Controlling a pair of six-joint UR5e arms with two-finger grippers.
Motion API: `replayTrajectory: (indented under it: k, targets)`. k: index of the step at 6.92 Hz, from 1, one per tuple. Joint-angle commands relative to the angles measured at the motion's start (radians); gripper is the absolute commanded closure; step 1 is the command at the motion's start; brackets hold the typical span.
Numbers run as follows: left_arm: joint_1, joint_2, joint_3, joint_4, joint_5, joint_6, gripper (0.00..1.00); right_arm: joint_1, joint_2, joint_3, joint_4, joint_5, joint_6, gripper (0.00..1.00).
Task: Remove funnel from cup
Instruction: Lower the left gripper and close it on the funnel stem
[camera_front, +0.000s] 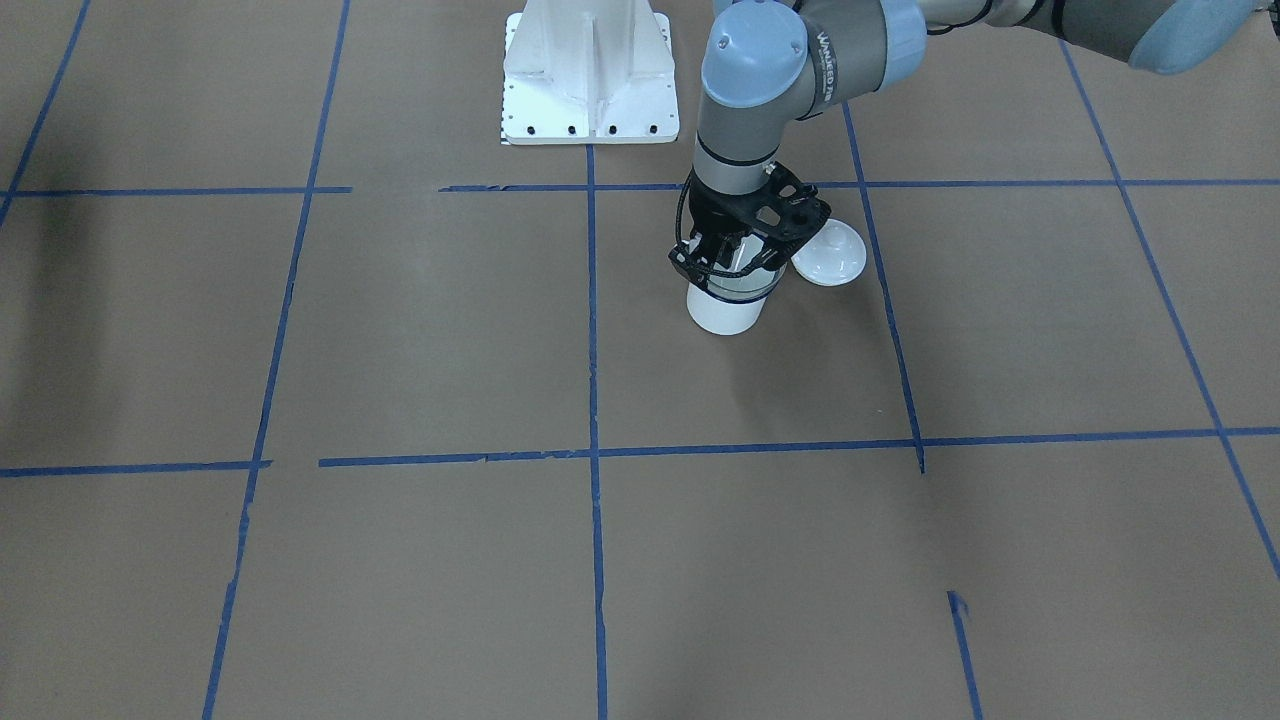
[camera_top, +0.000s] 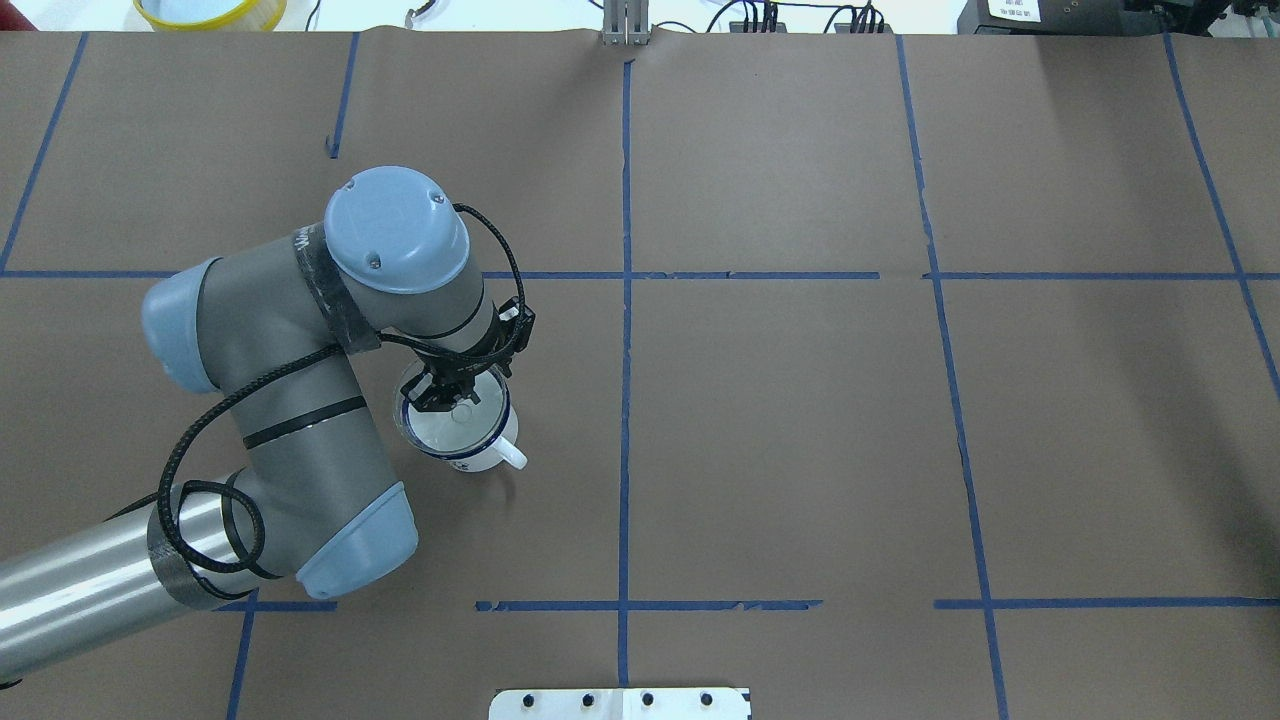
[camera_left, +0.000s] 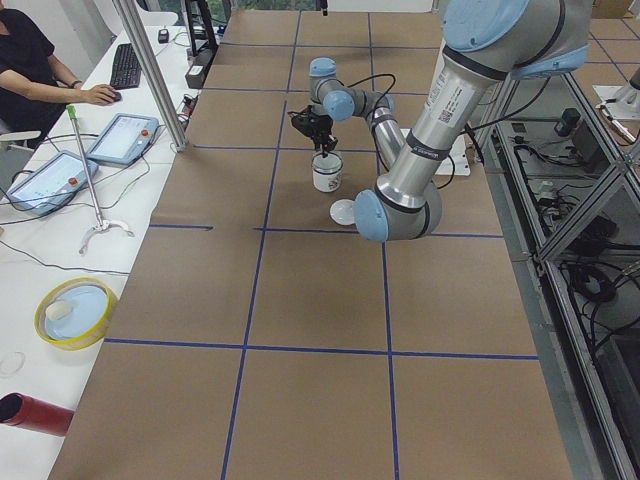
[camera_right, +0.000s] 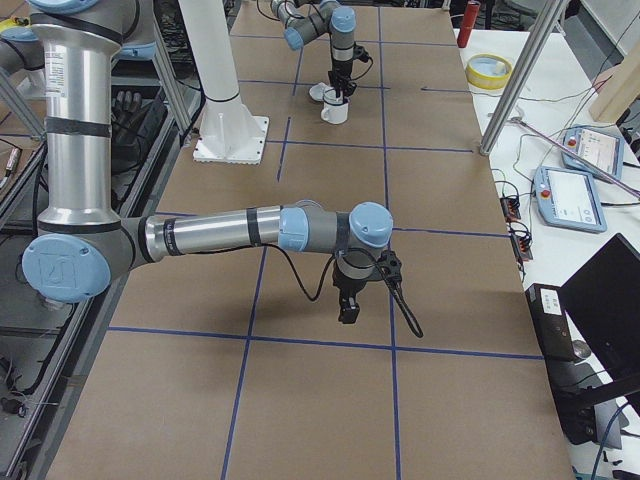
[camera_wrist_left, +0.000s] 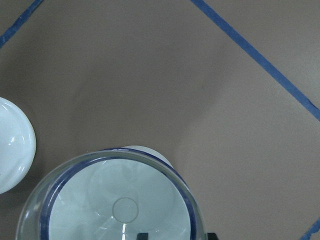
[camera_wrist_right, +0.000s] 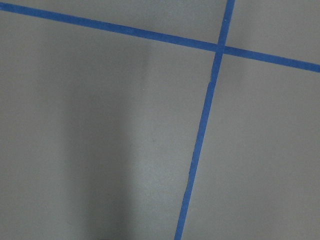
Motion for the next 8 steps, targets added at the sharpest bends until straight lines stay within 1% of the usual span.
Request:
replayTrajectory:
  k: [1, 4, 5, 7, 8]
  targets:
    - [0.001, -0.001, 0.005, -0.002, -0.001, 0.009, 0.55, 0.000, 0.000, 0.000, 0.000, 0.000, -0.001, 0.00]
    - [0.003, -0.012, 0.011, -0.004, 0.000, 0.015, 0.62, 0.000, 0.000, 0.000, 0.000, 0.000, 0.000, 0.00]
    - [0.003, -0.020, 0.013, -0.004, 0.016, 0.016, 0.64, 0.000, 0.000, 0.000, 0.000, 0.000, 0.000, 0.00]
    - [0.003, -0.021, 0.013, -0.004, 0.023, 0.016, 0.65, 0.000, 0.000, 0.000, 0.000, 0.000, -0.001, 0.00]
    - [0.003, -0.020, 0.015, -0.004, 0.023, 0.015, 0.69, 0.000, 0.000, 0.000, 0.000, 0.000, -0.001, 0.00]
